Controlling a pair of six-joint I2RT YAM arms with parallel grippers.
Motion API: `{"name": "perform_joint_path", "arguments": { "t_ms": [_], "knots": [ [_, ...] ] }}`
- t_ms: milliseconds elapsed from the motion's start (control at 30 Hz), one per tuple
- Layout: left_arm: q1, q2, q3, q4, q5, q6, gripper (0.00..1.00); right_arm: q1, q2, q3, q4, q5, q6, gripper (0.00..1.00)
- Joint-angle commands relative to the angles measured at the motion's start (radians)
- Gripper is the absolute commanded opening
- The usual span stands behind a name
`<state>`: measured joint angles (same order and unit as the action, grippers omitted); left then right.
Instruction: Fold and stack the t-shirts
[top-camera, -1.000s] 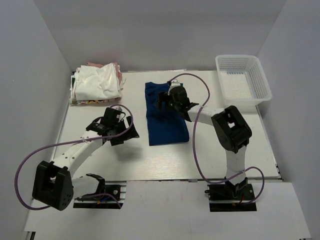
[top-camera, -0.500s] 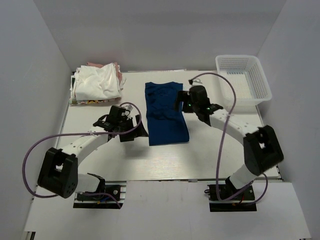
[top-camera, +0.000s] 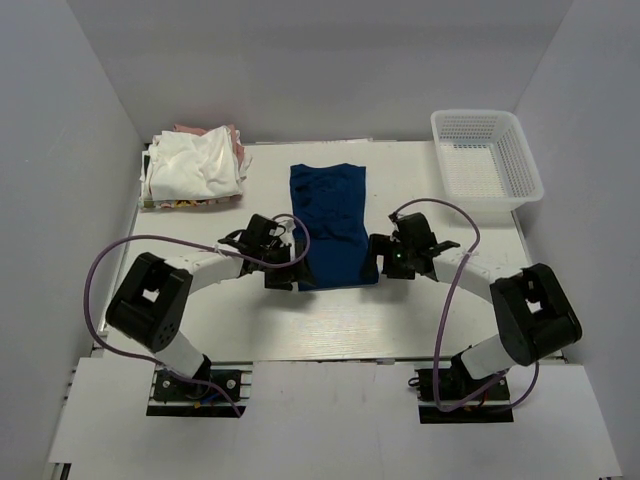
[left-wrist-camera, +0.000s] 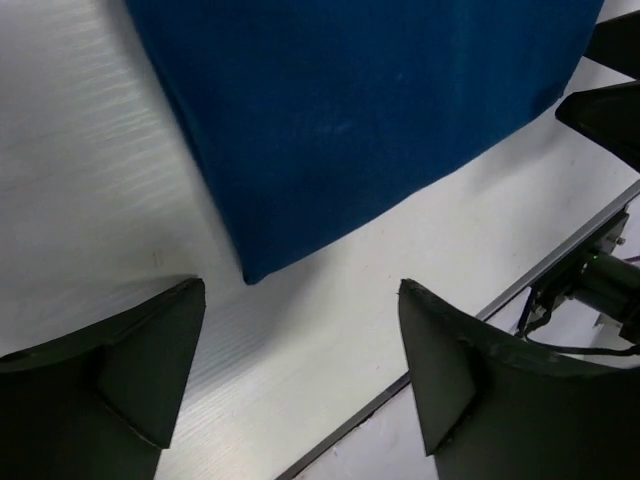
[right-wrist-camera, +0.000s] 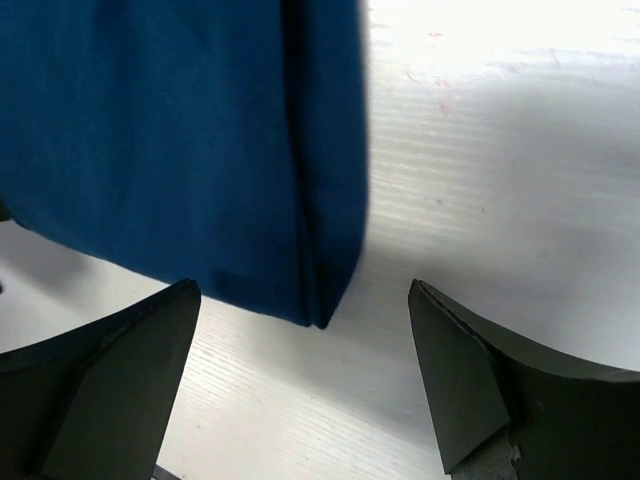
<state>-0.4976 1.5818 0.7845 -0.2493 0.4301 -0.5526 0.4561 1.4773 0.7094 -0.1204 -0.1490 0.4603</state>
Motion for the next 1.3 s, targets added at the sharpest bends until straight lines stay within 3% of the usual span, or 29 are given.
{"name": "perform_joint_path", "arguments": {
  "t_ms": [0,133,200,333,367,400,467,633,967,1100,1267],
  "knots": [
    [-0.027,0.053,-0.004,-0.008,-0.034,0.023,0.86,-0.011,0.049,-0.022,0.036,-0.102,-0.009,0.9],
    [-0.036,0.109,0.027,-0.041,-0.086,0.023,0.68,-0.014,0.083,-0.03,0.06,-0.146,0.0,0.9],
    [-0.036,0.124,0.027,-0.041,-0.099,0.023,0.54,-0.019,0.092,-0.033,0.074,-0.156,0.0,0.89],
    [-0.036,0.147,0.047,-0.05,-0.09,0.023,0.33,-0.016,0.124,-0.021,0.068,-0.19,-0.009,0.58],
    [-0.036,0.147,0.047,-0.05,-0.09,0.023,0.26,-0.017,0.127,-0.021,0.051,-0.185,-0.009,0.37],
    [-0.036,0.147,0.047,-0.05,-0.09,0.023,0.06,-0.017,0.124,-0.021,0.048,-0.185,-0.005,0.25],
    [-0.036,0.147,0.047,-0.059,-0.09,0.023,0.0,-0.016,0.1,-0.039,0.03,-0.159,0.006,0.0],
    [-0.045,0.04,0.006,-0.061,-0.053,0.023,0.0,-0.01,-0.006,-0.062,-0.053,-0.124,-0.017,0.0],
    [-0.114,-0.276,0.002,-0.224,0.134,0.013,0.0,0.006,-0.245,-0.054,-0.366,-0.331,-0.046,0.0],
    [-0.124,-0.35,0.074,-0.275,0.108,0.012,0.0,0.0,-0.304,0.045,-0.441,-0.354,-0.054,0.0],
    [-0.115,-0.362,0.179,-0.323,-0.054,0.046,0.0,-0.007,-0.262,0.189,-0.466,-0.327,-0.071,0.0]
  ]
}}
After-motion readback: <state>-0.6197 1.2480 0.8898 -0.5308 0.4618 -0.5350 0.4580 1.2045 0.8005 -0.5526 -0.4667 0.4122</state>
